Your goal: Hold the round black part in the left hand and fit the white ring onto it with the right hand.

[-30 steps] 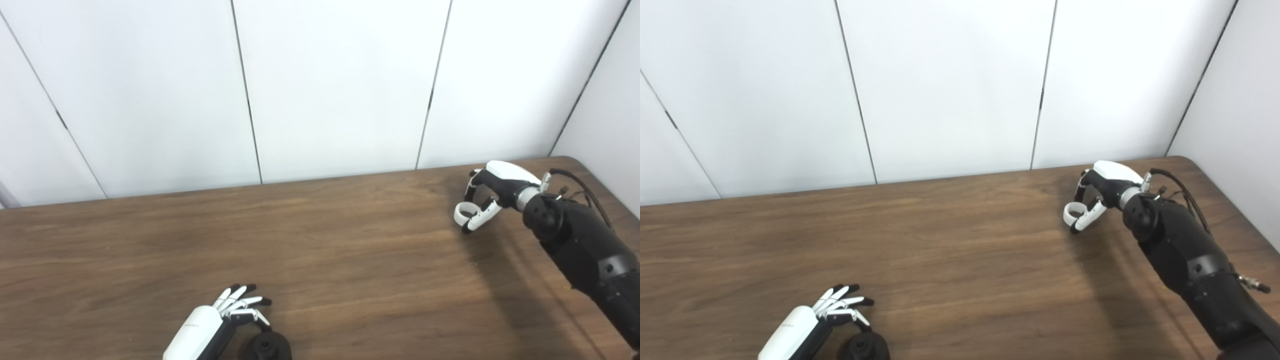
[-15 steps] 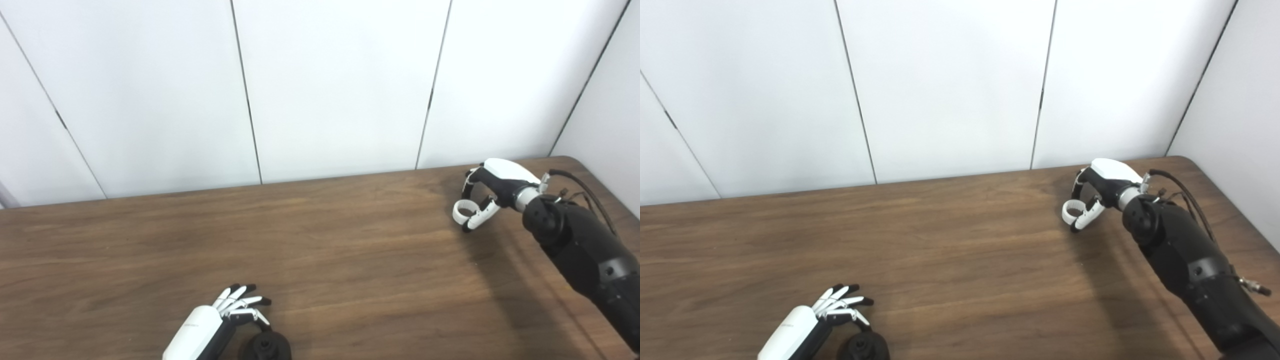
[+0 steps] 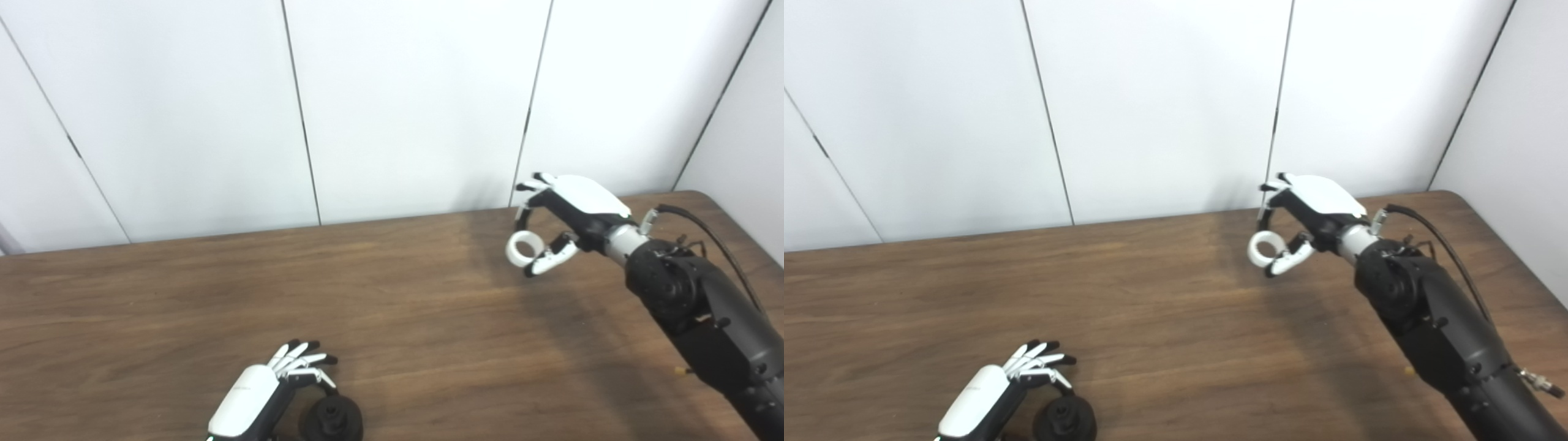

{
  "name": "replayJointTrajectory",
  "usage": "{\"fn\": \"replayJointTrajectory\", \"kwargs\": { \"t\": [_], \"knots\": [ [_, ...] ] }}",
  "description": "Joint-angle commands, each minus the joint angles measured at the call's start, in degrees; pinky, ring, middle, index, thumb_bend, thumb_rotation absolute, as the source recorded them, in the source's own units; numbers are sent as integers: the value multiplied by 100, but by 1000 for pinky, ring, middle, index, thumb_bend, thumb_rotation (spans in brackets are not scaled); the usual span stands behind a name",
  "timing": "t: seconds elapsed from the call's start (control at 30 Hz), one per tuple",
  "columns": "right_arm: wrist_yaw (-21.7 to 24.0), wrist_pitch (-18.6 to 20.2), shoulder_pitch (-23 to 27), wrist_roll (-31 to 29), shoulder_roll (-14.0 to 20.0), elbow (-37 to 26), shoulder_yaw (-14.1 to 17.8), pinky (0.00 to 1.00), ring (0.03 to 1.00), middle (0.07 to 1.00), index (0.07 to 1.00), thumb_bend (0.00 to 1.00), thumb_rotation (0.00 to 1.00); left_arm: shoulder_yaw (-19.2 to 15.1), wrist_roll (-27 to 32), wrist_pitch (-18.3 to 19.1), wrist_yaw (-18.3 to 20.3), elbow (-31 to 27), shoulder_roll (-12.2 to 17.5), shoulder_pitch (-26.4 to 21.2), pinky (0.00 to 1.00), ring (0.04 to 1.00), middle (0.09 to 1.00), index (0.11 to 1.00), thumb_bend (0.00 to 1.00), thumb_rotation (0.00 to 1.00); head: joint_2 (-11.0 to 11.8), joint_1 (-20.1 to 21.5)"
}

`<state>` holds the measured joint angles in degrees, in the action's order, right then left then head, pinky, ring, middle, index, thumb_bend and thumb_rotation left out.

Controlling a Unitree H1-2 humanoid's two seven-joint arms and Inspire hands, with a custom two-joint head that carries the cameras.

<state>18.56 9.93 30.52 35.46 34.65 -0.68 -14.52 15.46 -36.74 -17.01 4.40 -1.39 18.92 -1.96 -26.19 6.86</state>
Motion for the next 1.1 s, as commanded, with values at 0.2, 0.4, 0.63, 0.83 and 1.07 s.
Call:
{"fn": "replayJointTrajectory", "kwargs": {
  "t": [0.2, 0.4, 0.63, 0.83, 1.07],
  "knots": [
    [326, -208, 267, 36, -119, -540, -79, 1000, 1000, 910, 476, 517, 123, 353, -446, -155, -211, 860, -130, -694, 1000, 940, 824, 480, 520, 46, -75, -15],
    [579, -244, 259, 5, -311, -833, -191, 1000, 1000, 903, 476, 517, 124, 677, -527, -157, -289, 1727, -316, -1150, 1000, 954, 839, 480, 520, 46, -104, -115],
    [614, -481, 107, -18, -686, -880, -421, 1000, 1000, 905, 477, 518, 126, 999, -611, 56, -229, 2309, -451, -1498, 1000, 972, 856, 481, 520, 48, -83, -178],
    [596, -613, 20, 58, -951, -845, -571, 1000, 1000, 907, 478, 518, 126, 1202, -672, 73, -368, 2517, -497, -1589, 1000, 973, 856, 482, 520, 48, -116, -191],
    [659, -650, -3, 66, -1198, -862, -681, 1000, 1000, 906, 477, 518, 127, 1474, -857, 112, -611, 2750, -468, -1657, 1000, 966, 850, 482, 521, 49, -150, -207]
  ]
}}
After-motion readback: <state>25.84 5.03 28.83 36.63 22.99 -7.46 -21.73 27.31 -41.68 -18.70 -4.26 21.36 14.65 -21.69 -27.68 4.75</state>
